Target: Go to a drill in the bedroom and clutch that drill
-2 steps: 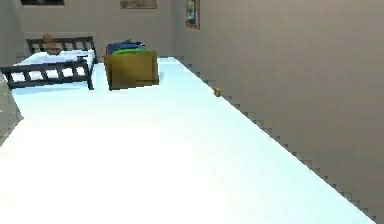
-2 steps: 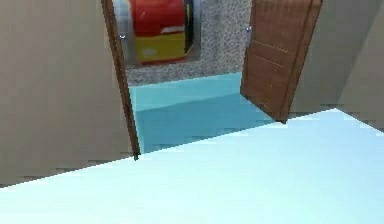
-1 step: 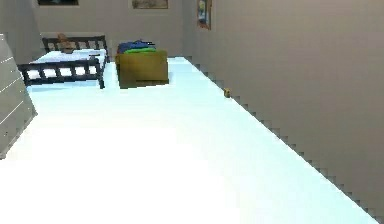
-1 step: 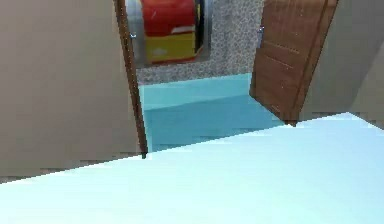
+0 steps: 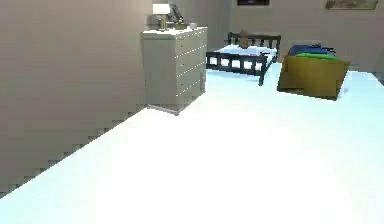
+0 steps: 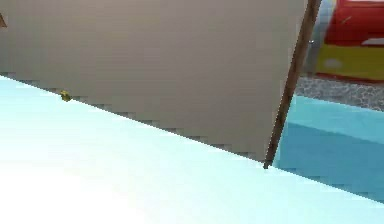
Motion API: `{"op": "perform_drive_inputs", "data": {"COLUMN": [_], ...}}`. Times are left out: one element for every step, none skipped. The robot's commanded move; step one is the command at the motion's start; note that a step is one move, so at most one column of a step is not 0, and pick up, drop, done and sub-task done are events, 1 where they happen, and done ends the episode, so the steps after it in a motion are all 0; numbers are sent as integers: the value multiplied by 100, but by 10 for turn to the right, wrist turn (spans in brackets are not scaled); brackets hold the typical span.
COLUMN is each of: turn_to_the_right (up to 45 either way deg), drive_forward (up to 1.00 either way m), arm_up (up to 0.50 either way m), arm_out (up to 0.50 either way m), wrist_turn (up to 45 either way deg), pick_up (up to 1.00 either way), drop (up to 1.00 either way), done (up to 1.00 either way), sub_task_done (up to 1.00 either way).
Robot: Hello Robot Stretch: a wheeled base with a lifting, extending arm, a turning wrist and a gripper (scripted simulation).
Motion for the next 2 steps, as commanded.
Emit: {"op": "perform_drive_inputs", "data": {"turn_to_the_right": [-450, -150], "drive_forward": [0, 0], "arm_up": [0, 0], "arm_out": [0, 0], "wrist_turn": [0, 0], "pick_up": [0, 0], "drop": [0, 0], "done": [0, 0], "sub_task_done": [0, 0]}}
